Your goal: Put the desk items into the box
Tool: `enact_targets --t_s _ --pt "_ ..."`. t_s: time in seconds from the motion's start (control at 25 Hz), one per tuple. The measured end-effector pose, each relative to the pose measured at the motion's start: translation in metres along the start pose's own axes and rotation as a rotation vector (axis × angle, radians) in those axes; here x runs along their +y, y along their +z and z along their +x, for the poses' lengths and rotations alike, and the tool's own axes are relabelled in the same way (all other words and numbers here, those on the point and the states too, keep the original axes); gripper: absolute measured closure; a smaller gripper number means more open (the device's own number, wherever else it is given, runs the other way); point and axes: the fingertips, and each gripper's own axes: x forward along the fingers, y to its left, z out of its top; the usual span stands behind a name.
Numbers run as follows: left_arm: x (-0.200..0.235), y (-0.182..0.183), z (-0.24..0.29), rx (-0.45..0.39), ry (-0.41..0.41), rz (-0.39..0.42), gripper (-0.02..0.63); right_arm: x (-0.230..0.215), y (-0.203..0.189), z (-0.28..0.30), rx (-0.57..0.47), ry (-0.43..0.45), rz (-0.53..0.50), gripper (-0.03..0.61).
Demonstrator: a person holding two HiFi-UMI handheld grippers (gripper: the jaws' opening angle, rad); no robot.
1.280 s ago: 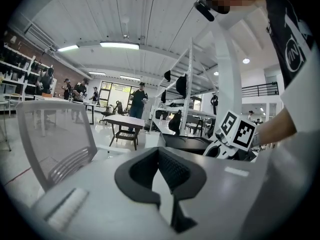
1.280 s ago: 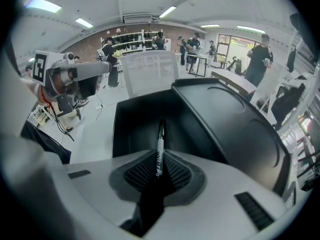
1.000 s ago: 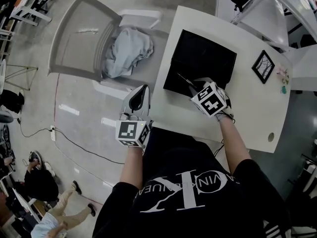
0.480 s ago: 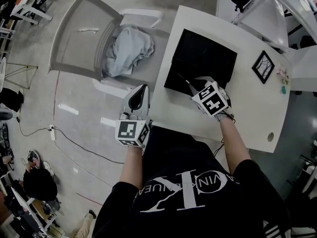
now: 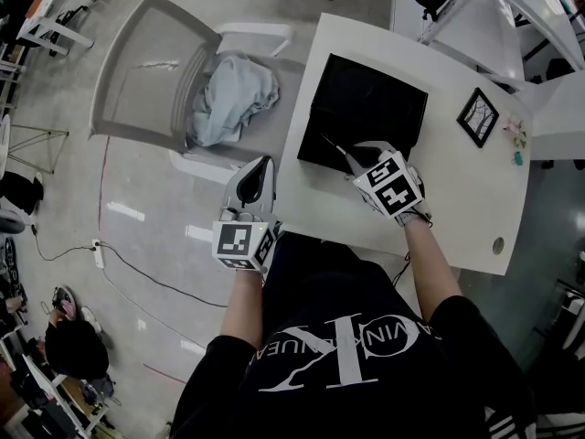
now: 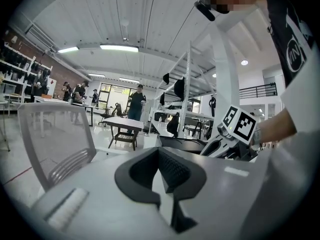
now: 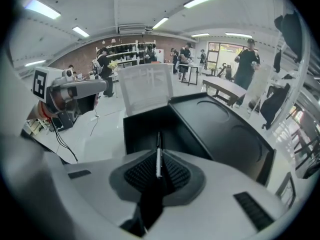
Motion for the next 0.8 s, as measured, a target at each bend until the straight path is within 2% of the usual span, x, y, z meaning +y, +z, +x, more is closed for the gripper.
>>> enact_targets --t_s 0.8 --pt "-0.032 0.018 -0.005 -0.039 -0.057 0.037 0.603 -0.009 -0.005 -0.072 -0.185 -0.112 0.113 0.554"
